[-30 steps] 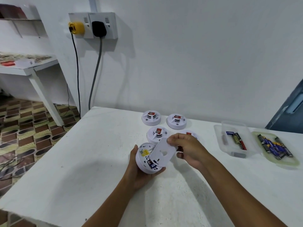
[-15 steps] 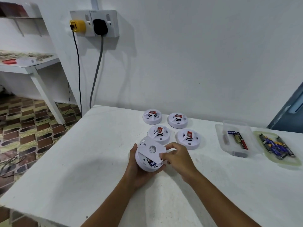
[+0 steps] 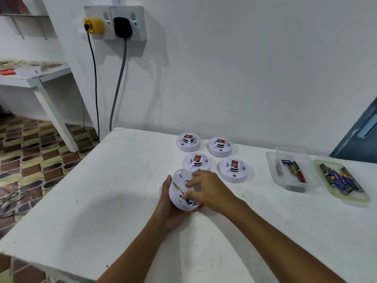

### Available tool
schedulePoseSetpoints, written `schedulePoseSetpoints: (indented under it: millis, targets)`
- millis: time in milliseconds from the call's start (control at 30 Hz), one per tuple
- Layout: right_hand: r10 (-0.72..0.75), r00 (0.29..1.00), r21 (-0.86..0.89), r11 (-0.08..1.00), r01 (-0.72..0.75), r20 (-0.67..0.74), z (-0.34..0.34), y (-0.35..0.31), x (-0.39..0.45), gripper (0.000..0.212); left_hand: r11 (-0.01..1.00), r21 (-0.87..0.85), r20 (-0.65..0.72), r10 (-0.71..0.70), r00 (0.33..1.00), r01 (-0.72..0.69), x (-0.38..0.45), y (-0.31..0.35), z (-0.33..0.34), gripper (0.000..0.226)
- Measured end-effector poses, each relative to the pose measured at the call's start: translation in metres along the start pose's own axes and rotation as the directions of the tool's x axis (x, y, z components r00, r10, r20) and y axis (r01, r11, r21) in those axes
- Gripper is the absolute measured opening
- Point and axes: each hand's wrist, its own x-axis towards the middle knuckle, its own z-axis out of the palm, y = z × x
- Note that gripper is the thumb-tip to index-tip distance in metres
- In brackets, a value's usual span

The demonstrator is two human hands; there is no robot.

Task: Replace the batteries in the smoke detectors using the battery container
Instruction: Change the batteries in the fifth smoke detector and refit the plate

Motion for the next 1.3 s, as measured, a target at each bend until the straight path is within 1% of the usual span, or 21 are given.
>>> schedulePoseSetpoints:
  millis: [133, 233, 300, 500, 633, 833, 900, 1000, 1067, 1133, 1167, 1267, 1300]
  targets:
    - [-0.014, 1.0, -0.047, 0.999, 0.014, 0.007, -0.004, -0.006, 0.001, 0.046, 1.0, 0.003, -0.041, -0.024, 0.999, 0.024, 0.005, 0.001, -0.005, 0.064]
    - [-0.018, 1.0, -0.022, 1.0, 0.018, 0.01, -0.008, -0.007, 0.002, 0.068, 0.999, 0.034, -0.01, -0.011, 1.0, 0.012, 0.006, 0.0, -0.006, 0.065]
    - [-0.011, 1.0, -0.013, 1.0, 0.012, 0.021, -0.01, -0.006, 0.002, 0.074, 0.999, 0.04, -0.001, -0.006, 1.0, 0.006, 0.007, 0.0, -0.007, 0.066]
    - [-0.01, 0.999, -0.022, 1.0, 0.012, 0.051, -0.009, -0.003, 0.005, 0.067, 0.999, 0.034, 0.007, 0.0, 1.0, 0.0, 0.009, 0.0, -0.008, 0.067]
    - [-0.048, 0.996, -0.024, 0.998, 0.05, 0.075, -0.009, -0.001, 0.007, 0.063, 1.0, 0.02, 0.003, -0.006, 1.0, 0.006, 0.009, 0.0, -0.009, 0.068]
    - [-0.099, 0.982, -0.105, 0.988, 0.116, 0.16, -0.011, 0.0, 0.011, 0.062, 0.999, -0.021, -0.019, -0.025, 1.0, 0.024, 0.009, 0.0, -0.009, 0.07]
    - [-0.097, 0.978, -0.134, 0.983, 0.123, 0.184, -0.011, 0.001, 0.011, 0.061, 0.999, -0.02, -0.039, -0.043, 0.998, 0.042, 0.009, 0.001, -0.01, 0.069]
    - [-0.087, 0.975, -0.172, 0.977, 0.123, 0.207, -0.009, 0.005, 0.009, 0.06, 0.997, -0.029, -0.024, -0.071, 0.997, 0.071, 0.006, 0.0, -0.004, 0.068]
    - [-0.083, 0.977, -0.163, 0.98, 0.116, 0.197, -0.006, 0.007, 0.007, 0.058, 0.996, -0.049, 0.013, -0.07, 0.997, 0.07, 0.003, -0.001, -0.002, 0.074]
    - [-0.08, 0.979, -0.146, 0.983, 0.108, 0.185, -0.004, 0.007, 0.005, 0.056, 0.996, -0.054, 0.05, -0.063, 0.997, 0.065, 0.001, -0.002, -0.001, 0.09]
    - [-0.079, 0.98, -0.146, 0.984, 0.106, 0.184, -0.003, 0.007, 0.006, 0.055, 0.997, -0.046, 0.048, -0.062, 0.997, 0.064, 0.001, -0.001, -0.001, 0.09]
    - [-0.076, 0.983, -0.141, 0.985, 0.1, 0.168, -0.004, 0.006, 0.008, 0.054, 0.999, 0.02, -0.001, -0.044, 0.999, 0.044, 0.001, -0.002, 0.0, 0.069]
    - [-0.068, 0.986, -0.13, 0.988, 0.088, 0.154, -0.005, 0.005, 0.008, 0.053, 0.998, 0.037, -0.013, -0.042, 0.999, 0.042, 0.001, -0.002, -0.001, 0.069]
